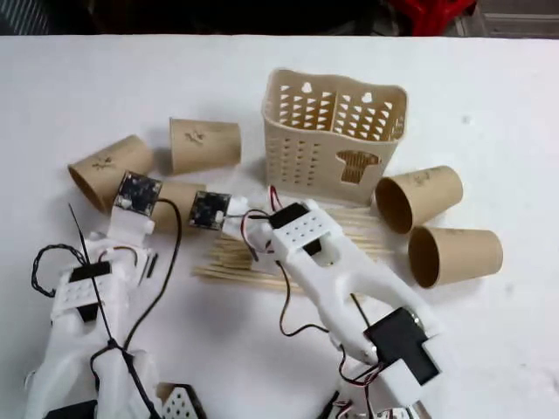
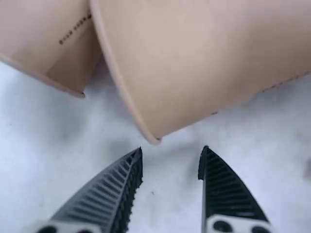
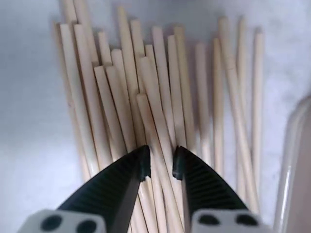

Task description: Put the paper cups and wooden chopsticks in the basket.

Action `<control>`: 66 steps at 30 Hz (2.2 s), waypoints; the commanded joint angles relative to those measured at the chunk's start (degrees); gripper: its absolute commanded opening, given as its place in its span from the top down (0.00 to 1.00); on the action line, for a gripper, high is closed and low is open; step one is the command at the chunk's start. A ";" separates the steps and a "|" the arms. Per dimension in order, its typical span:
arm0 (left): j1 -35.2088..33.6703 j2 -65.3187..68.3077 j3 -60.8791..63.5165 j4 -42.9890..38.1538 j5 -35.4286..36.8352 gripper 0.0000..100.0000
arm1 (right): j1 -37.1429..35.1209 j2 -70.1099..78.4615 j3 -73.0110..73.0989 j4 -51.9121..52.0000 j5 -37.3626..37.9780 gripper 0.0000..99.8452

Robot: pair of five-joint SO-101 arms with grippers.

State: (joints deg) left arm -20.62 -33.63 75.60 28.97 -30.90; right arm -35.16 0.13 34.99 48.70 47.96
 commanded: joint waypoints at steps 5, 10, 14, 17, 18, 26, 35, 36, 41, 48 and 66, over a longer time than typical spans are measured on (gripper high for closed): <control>0.75 -2.33 -0.26 -1.14 -0.53 0.80 | 0.13 1.54 -2.55 -0.48 0.44 0.87; 0.66 -2.33 -0.26 -1.14 -0.53 0.80 | 0.31 2.59 -2.46 -2.07 0.26 0.89; 0.66 -2.33 -0.26 -1.14 -0.53 0.80 | 0.31 -0.04 -2.29 -1.80 0.18 0.95; 0.66 -2.33 -0.26 -1.14 -0.53 0.80 | 0.75 -3.12 -2.46 0.75 0.18 0.95; 0.66 -2.24 -0.26 -1.14 -0.53 0.80 | 0.84 -4.44 -2.55 1.36 0.18 0.95; 0.66 -2.24 -0.26 -1.14 -0.53 0.80 | 0.84 -12.97 -2.55 3.82 -3.25 0.95; 0.66 -2.24 -0.26 -1.23 -0.53 0.80 | 2.68 -23.69 -4.75 5.23 -10.73 0.97; 0.66 -2.24 -0.26 -1.23 -0.53 0.80 | 3.30 -24.75 -6.15 6.11 -11.43 0.98; 0.66 -2.24 -0.26 -1.23 -0.53 0.80 | 6.29 -27.91 -15.65 9.01 -16.62 0.98; 0.66 -2.24 -0.26 -1.23 -0.53 0.80 | 9.10 -28.53 -30.51 14.46 -21.45 0.98; 0.66 -2.24 -0.26 -1.32 -0.53 0.80 | 14.99 -28.00 -53.98 14.20 -26.20 0.98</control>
State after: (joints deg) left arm -20.62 -33.63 75.60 28.97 -30.90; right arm -23.21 -26.07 -11.69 63.21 22.20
